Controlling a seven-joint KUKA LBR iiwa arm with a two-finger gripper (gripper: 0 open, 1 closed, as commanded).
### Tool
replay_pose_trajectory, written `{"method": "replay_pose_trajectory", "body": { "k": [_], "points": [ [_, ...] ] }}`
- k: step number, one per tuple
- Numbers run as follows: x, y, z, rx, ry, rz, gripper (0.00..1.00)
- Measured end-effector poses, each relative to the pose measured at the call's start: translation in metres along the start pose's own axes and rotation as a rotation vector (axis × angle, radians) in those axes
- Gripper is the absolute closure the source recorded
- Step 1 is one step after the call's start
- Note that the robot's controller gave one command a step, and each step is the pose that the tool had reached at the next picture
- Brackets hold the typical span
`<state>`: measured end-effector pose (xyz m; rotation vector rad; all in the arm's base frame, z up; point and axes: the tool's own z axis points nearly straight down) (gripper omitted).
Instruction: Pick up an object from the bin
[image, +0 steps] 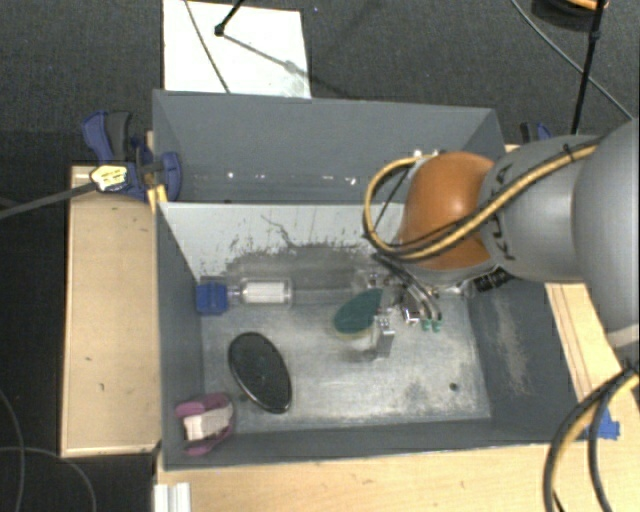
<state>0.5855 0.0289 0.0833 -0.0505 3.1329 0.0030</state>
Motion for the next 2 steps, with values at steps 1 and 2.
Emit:
{"method": "replay_pose_trajectory", "body": {
  "k": [1, 2],
  "points": [
    [0.002, -0.001, -0.002, 0.001, 0.004, 0.000, 1.00],
    [-0.010, -0.012, -0.173, 0.001, -0.003, 0.036, 1.00]
  ]
}}
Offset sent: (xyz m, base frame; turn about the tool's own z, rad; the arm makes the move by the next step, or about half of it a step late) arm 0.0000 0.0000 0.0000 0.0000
